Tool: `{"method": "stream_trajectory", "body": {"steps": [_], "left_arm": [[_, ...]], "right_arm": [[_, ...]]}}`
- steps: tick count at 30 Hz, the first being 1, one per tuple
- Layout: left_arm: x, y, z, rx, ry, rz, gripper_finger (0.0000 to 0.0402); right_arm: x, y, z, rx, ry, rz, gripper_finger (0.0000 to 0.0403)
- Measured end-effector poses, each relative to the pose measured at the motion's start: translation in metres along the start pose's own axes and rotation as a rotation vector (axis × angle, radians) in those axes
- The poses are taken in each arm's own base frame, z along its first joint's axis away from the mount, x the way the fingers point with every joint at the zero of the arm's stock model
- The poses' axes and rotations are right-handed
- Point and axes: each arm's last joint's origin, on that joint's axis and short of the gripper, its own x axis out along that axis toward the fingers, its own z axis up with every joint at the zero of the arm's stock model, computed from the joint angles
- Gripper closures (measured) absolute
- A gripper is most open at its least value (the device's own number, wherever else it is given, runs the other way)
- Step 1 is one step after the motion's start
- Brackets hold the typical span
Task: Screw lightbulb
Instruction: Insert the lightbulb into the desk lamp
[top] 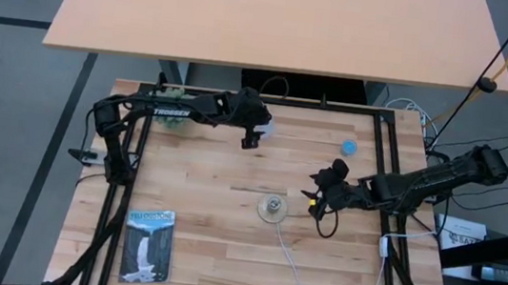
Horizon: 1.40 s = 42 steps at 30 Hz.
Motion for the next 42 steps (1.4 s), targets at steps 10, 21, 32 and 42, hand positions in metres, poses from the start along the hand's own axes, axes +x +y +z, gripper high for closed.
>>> {"method": "stream_trajectory", "body": {"steps": [10,21,32,42], "left_arm": [[-0.001,0.024,-0.005,-0.039,0.068,0.302,0.0094],[0.033,0.042,-0.039,-0.17,0.132,0.152,0.0095],[0.023,-0.011,-0.047,-0.181,0.381,-0.13,0.0095],[-0.035,-0.006,-0.013,0.018,0.2,-0.08,0.0095]], "right_arm": [[0.0,-0.001,0.001,-0.002,-0.018,-0.031,0.0147],[0.0,-0.001,0.001,-0.007,-0.021,-0.037,0.0147],[0.0,-0.001,0.001,-0.034,-0.022,-0.041,0.0147],[0.0,-0.003,0.001,-0.051,-0.045,-0.081,0.0147]]}}
